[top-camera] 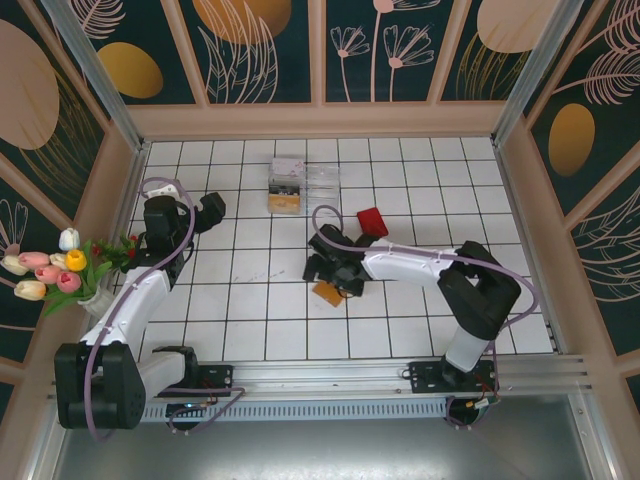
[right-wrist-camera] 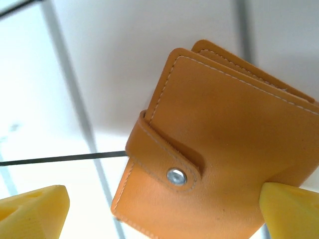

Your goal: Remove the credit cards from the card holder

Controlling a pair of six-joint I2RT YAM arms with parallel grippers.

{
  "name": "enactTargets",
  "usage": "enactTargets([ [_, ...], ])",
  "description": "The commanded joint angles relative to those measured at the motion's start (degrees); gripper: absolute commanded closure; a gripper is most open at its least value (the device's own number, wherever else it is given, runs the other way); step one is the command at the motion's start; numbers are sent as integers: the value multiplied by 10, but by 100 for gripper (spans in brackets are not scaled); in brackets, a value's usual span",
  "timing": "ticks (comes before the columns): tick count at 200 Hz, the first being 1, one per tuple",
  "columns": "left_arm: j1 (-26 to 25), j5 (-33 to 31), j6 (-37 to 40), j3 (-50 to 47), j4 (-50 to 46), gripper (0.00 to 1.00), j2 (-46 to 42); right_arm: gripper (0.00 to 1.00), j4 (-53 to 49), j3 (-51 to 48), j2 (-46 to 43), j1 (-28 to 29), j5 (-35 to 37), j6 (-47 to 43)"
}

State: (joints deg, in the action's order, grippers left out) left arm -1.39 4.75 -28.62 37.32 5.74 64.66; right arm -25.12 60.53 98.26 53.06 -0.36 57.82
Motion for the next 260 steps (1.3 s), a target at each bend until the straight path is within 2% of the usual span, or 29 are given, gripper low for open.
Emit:
enactTargets([
  [1, 2, 15, -4, 15, -3, 1, 5, 2, 41, 28, -1, 4, -23, -20],
  [30, 2, 27, -6, 15, -4, 1, 8, 2, -29, 47, -9, -15, 25, -45],
  [46, 2, 42, -6, 15, -2, 2, 13, 2, -33, 32, -23, -33, 35, -57],
  [71, 2, 78, -7, 18, 0, 1, 25, 4, 7, 8, -30, -64, -3, -100],
  [84, 2, 93, -8, 20, 0, 1, 31, 9, 9, 17, -14, -76, -28, -130],
  [126, -1, 112, -10, 23, -2, 2, 40, 21, -46, 75, 22, -67, -16, -225],
  [154, -4, 109, -9, 26, -5, 2, 48, 28, -42, 86, 33, -54, -53, -274],
  [188, -4, 104, -7, 26, -6, 2, 50, 31, -61, 111, 76, -41, -36, -288],
  [221, -5, 101, -7, 25, -8, 2, 51, 30, -64, 112, 104, -40, -15, -293],
  [260, -5, 101, -6, 26, -9, 2, 56, 29, -75, 81, 107, -69, 26, -253],
])
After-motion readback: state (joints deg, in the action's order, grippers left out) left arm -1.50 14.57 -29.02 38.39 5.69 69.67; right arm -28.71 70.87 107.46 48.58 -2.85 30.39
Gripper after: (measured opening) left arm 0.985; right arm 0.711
